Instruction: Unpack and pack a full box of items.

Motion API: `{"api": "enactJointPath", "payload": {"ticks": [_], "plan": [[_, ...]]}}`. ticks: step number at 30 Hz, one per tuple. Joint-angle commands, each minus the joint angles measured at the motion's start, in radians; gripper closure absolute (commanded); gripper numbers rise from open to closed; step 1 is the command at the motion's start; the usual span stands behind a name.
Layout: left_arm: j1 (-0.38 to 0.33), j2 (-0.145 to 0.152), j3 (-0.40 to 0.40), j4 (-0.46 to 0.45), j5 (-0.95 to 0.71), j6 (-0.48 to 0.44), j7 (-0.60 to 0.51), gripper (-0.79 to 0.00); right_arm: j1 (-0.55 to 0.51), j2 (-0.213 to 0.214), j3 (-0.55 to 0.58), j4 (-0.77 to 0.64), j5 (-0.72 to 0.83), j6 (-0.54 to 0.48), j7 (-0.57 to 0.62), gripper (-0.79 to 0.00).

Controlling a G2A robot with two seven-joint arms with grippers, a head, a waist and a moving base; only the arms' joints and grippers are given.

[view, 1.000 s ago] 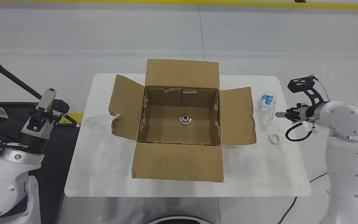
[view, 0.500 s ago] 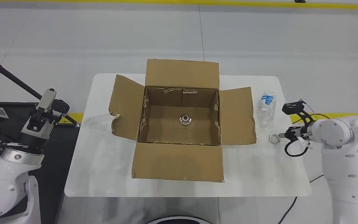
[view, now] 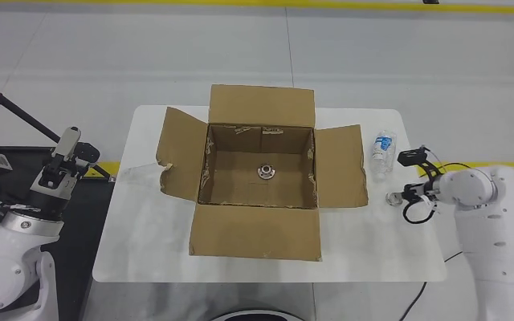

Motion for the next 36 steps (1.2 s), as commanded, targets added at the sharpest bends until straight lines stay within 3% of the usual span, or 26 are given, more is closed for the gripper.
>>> {"api": "enactJointPath", "payload": {"ticks": [1,19,27,32,36], "plan": [[0.0,0.0,0.0,0.0,0.0,0.0,0.0,-0.785,0.012,0.0,-0.013,0.017,-0.002,0.0,-0.003,-0.289],[0.0,0.0,0.0,0.0,0.0,0.0,0.0,-0.785,0.098,0.001,-0.102,0.167,-0.005,0.007,-0.037,-0.274],[0.0,0.0,0.0,0.0,0.0,0.0,0.0,-0.785,0.122,0.002,-0.13,0.206,0.003,-0.002,-0.047,-0.154],[0.0,0.0,0.0,0.0,0.0,0.0,0.0,-0.785,0.135,0.006,-0.128,0.2,0.015,-0.001,-0.061,0.0],[0.0,0.0,0.0,0.0,0.0,0.0,0.0,-0.785,0.126,0.017,-0.1,0.123,0.032,0.012,-0.072,0.0]]}}
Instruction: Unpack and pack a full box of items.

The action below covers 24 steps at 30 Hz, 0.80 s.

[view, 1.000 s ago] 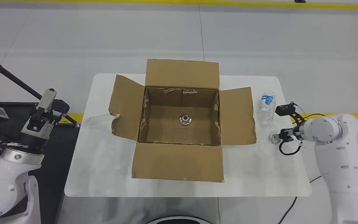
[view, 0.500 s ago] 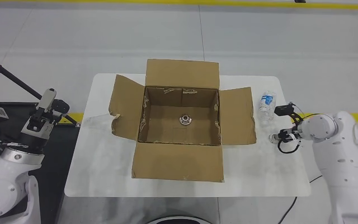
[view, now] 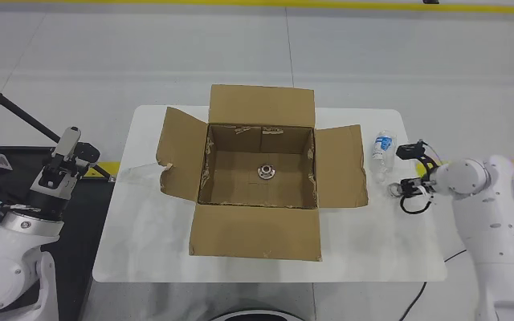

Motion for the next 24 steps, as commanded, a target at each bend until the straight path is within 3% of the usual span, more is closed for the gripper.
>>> {"api": "enactJointPath", "payload": {"ticks": [1,6,13,18,24], "plan": [[0.0,0.0,0.0,0.0,0.0,0.0,0.0,-0.785,-0.013,0.006,0.02,-0.066,0.009,0.015,-0.006,0.0],[0.0,0.0,0.0,0.0,0.0,0.0,0.0,-0.785,-0.094,0.025,0.116,-0.371,0.058,0.099,-0.013,0.0],[0.0,0.0,0.0,0.0,0.0,0.0,0.0,-0.785,-0.285,0.032,0.192,-0.844,0.116,0.208,-0.141,0.0],[0.0,0.0,0.0,0.0,0.0,0.0,0.0,-0.785,-0.299,0.025,0.094,-0.994,0.087,0.236,-0.185,0.0],[0.0,0.0,0.0,0.0,0.0,0.0,0.0,-0.785,-0.16,0.0,-0.144,-0.983,0.035,0.265,-0.146,0.0]]}}
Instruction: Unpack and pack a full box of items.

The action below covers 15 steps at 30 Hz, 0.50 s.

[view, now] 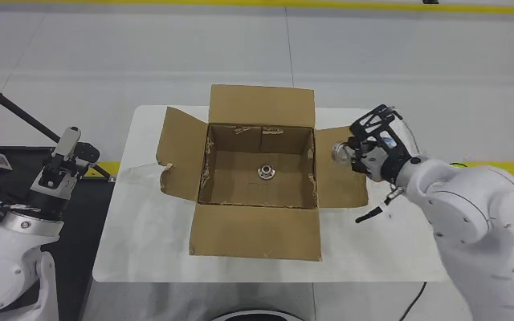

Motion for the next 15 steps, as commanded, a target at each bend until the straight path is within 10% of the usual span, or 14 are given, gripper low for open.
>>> {"api": "enactJointPath", "payload": {"ticks": [1,15], "plan": [[0.0,0.0,0.0,0.0,0.0,0.0,0.0,-0.785,0.067,-0.013,-0.101,0.036,-0.016,0.013,0.015,0.0],[0.0,0.0,0.0,0.0,0.0,0.0,0.0,-0.785,0.432,-0.19,-0.663,0.487,-0.047,0.071,0.016,0.0]]}}
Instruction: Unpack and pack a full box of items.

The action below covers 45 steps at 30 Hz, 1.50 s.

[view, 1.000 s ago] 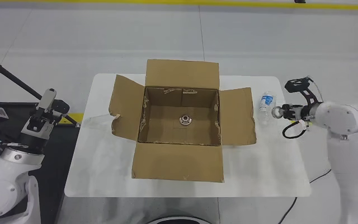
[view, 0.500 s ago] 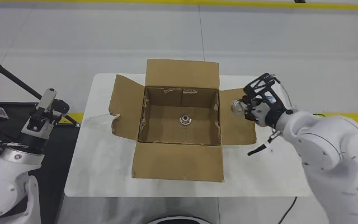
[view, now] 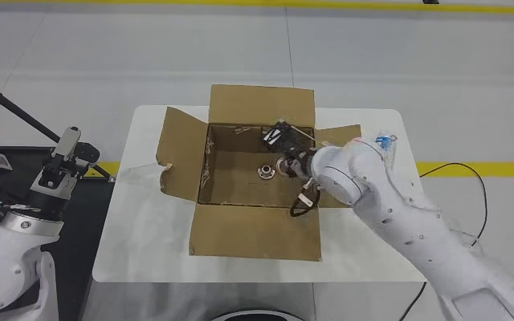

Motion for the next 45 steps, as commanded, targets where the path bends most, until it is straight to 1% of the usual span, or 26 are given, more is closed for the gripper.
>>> {"api": "enactJointPath", "payload": {"ticks": [1,4,9,16,17,19,22,27,28,32,36,38,40,45], "plan": [[0.0,0.0,0.0,0.0,0.0,0.0,0.0,-0.785,0.03,-0.027,-0.054,0.071,-0.002,0.0,-0.007,0.0],[0.0,0.0,0.0,0.0,0.0,0.0,0.0,-0.785,0.064,-0.064,-0.114,0.156,-0.009,-0.008,-0.018,0.0],[0.0,0.0,0.0,0.0,0.0,0.0,0.0,-0.785,0.085,-0.114,-0.185,0.273,-0.045,-0.018,-0.044,0.0],[0.0,0.0,0.0,0.0,0.0,0.0,0.0,-0.785,0.106,-0.17,-0.233,0.4,-0.053,-0.055,-0.047,0.0],[0.0,0.0,0.0,0.0,0.0,0.0,0.0,-0.785,0.109,-0.176,-0.238,0.415,-0.054,-0.064,-0.042,-0.012],[0.0,0.0,0.0,0.0,0.0,0.0,0.0,-0.785,0.113,-0.189,-0.243,0.446,-0.053,-0.072,-0.042,-0.077],[0.0,0.0,0.0,0.0,0.0,0.0,0.0,-0.785,0.121,-0.207,-0.246,0.487,-0.047,-0.089,-0.045,-0.111],[0.0,0.0,0.0,0.0,0.0,0.0,0.0,-0.785,0.129,-0.229,-0.244,0.527,-0.05,-0.105,-0.046,-0.209],[0.0,0.0,0.0,0.0,0.0,0.0,0.0,-0.785,0.13,-0.232,-0.243,0.531,-0.053,-0.107,-0.044,-0.209],[0.0,0.0,0.0,0.0,0.0,0.0,0.0,-0.785,0.129,-0.236,-0.23,0.526,-0.068,-0.11,-0.037,-0.228],[0.0,0.0,0.0,0.0,0.0,0.0,0.0,-0.785,0.117,-0.224,-0.201,0.484,-0.092,-0.115,-0.029,-0.262],[0.0,0.0,0.0,0.0,0.0,0.0,0.0,-0.785,0.104,-0.21,-0.172,0.443,-0.09,-0.133,-0.013,-0.292],[0.0,0.0,0.0,0.0,0.0,0.0,0.0,-0.785,0.091,-0.19,-0.134,0.391,-0.088,-0.15,0.019,-0.345],[0.0,0.0,0.0,0.0,0.0,0.0,0.0,-0.785,0.038,-0.129,0.007,0.215,-0.098,-0.177,0.068,-0.36]]}}
